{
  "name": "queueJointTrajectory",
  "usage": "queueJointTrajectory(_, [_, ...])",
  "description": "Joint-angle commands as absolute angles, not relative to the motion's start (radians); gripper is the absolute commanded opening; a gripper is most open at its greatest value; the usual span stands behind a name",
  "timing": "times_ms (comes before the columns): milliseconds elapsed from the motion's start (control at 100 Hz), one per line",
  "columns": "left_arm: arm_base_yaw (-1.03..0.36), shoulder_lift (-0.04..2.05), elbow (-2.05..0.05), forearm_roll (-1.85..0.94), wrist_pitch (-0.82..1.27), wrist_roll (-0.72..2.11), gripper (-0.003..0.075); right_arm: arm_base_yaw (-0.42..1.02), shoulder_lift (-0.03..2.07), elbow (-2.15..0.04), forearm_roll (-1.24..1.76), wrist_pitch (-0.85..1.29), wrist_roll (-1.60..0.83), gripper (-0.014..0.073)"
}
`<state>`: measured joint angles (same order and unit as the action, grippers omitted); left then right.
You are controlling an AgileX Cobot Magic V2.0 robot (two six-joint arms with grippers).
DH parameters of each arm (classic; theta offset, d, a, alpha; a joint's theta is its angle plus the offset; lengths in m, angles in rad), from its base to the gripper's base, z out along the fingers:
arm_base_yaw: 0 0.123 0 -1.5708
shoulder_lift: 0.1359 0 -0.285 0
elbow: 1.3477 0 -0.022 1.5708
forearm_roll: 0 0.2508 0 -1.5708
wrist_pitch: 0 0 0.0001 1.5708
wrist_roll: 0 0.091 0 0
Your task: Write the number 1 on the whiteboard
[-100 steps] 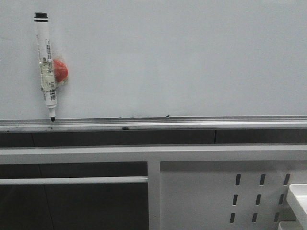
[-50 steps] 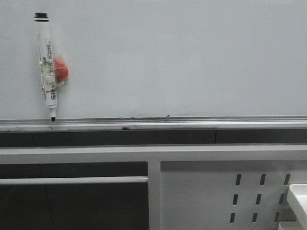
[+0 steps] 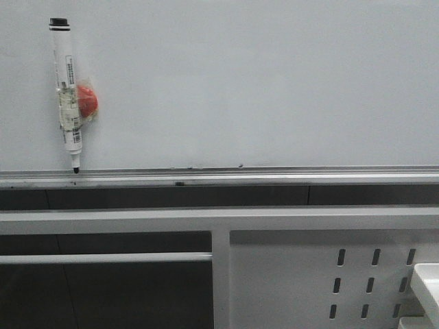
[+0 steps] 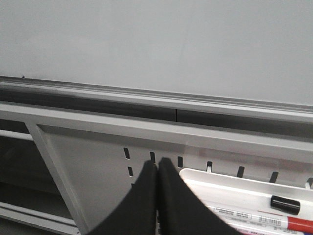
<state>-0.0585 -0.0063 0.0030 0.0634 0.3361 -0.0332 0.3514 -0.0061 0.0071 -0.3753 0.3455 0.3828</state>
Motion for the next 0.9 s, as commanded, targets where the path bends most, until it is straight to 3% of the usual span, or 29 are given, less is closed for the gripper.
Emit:
queueJointTrajectory(0, [-0.055,-0.026,0.039,0.069,0.273,-0.038,-0.0020,0.349,-0.030,0.021,-0.507,0.322,0.379,-0.0050])
queueJointTrajectory(140, [-0.055,-0.026,0.039,0.227,0.191,-0.035,-0.0020,0.349,-0.030,0.021,-0.677,0.258,0.379,-0.0050])
queueJointTrajectory(320, [-0.055,-0.026,0.039,0.216,0.000,-0.035,-0.0020,0.349,-0.030,0.021,-0.618,-0.113,0.379,-0.0050])
queueJointTrajectory(490, [-0.055,-0.026,0.039,0.206,-0.026,-0.035,-0.0020,0.349,-0.030,0.021,-0.616,-0.374,0.381,-0.0050])
queueJointTrajectory(660, [-0.055,-0.026,0.039,-0.099,-0.061,-0.035,-0.0020,0.349,-0.030,0.021,-0.616,-0.555,0.399,-0.0050])
queueJointTrajectory(890, [-0.055,-0.026,0.039,-0.447,-0.065,-0.035,-0.0020,0.349,-0.030,0.021,-0.616,-0.625,0.402,-0.0050])
